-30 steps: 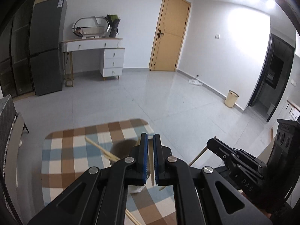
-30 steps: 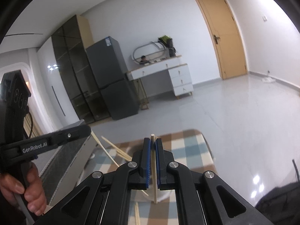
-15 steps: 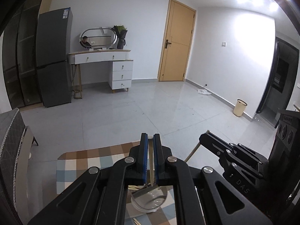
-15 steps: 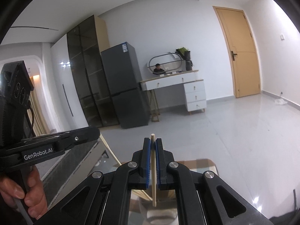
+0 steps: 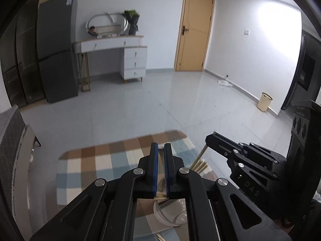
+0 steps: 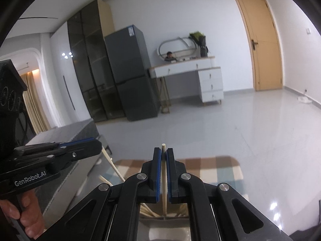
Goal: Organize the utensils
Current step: 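Lower both held chopsticks into the utensil holder, then open both grippers and pull them back from the holder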
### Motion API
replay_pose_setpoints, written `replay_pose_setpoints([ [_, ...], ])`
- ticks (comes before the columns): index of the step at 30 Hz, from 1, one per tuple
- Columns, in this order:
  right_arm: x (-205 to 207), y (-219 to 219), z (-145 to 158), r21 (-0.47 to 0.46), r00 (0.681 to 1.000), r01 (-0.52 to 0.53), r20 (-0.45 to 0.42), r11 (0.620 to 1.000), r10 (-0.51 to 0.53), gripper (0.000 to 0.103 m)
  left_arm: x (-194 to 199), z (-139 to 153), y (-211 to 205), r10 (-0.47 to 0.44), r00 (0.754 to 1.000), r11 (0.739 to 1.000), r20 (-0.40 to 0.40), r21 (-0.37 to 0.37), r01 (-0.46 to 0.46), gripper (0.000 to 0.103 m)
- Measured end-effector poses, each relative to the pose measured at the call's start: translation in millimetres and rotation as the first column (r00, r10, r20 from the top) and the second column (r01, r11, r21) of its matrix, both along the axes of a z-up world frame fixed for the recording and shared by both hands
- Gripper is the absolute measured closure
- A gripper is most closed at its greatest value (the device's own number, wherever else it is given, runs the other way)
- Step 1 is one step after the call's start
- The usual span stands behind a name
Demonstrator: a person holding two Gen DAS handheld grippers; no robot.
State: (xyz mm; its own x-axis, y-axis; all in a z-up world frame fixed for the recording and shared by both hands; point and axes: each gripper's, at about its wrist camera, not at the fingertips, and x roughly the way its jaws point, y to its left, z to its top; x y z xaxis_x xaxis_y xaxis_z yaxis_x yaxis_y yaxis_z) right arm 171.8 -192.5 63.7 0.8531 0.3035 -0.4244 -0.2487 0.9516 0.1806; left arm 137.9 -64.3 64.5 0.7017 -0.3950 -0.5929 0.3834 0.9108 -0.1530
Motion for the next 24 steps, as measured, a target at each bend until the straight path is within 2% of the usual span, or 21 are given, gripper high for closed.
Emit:
replay_pose_setpoints([
  [7,6,-4,-36,-0.020,0.995,-0.023,-0.099,1.000,0.021,0.099,3,-32,-15,-0.056,0.991,0.998,-0.121,0.011,0.058,0.102],
  [11,4,-7,-50,-0.028,0.988,-0.025,-0.153,0.999,0.021,0.095,0,-37,-14,-0.052,0.980,0.998,-0.191,0.008,0.054,0.101],
  [13,-1,-11,-52,-0.018,0.986,-0.020,-0.169,1.000,0.017,0.094,0,-36,-10,-0.023,0.976,0.999,-0.215,0.032,0.030,0.098],
  [14,-4,-12,-51,-0.008,0.985,-0.024,-0.171,1.000,0.023,0.092,-3,-34,-7,-0.020,0.975,0.999,-0.221,0.032,0.028,0.096],
  [16,-13,-13,-48,-0.007,0.986,-0.017,-0.168,1.000,0.016,0.067,-11,-30,-3,-0.004,0.977,1.000,-0.212,0.027,0.010,0.089],
  [17,-20,-12,-46,-0.002,0.986,-0.018,-0.163,1.000,0.018,0.063,-13,-29,-1,0.011,0.979,0.999,-0.203,0.034,-0.005,0.073],
  [18,-26,-12,-45,0.002,0.987,-0.022,-0.160,1.000,0.022,0.061,-17,-25,2,0.029,0.981,0.999,-0.192,0.035,-0.022,0.057],
  [19,-30,-11,-44,-0.001,0.987,-0.022,-0.157,1.000,0.022,0.061,-21,-22,6,0.037,0.983,0.999,-0.178,0.018,-0.034,0.053],
  [21,-42,-9,-43,-0.012,0.987,-0.025,-0.159,1.000,0.023,0.061,-28,-16,12,0.054,0.986,0.999,-0.158,0.001,-0.054,0.051],
  [24,-58,-9,-43,-0.011,0.987,-0.010,-0.162,1.000,0.008,0.058,-41,-10,20,0.089,0.987,0.996,-0.136,0.015,-0.087,0.046],
])
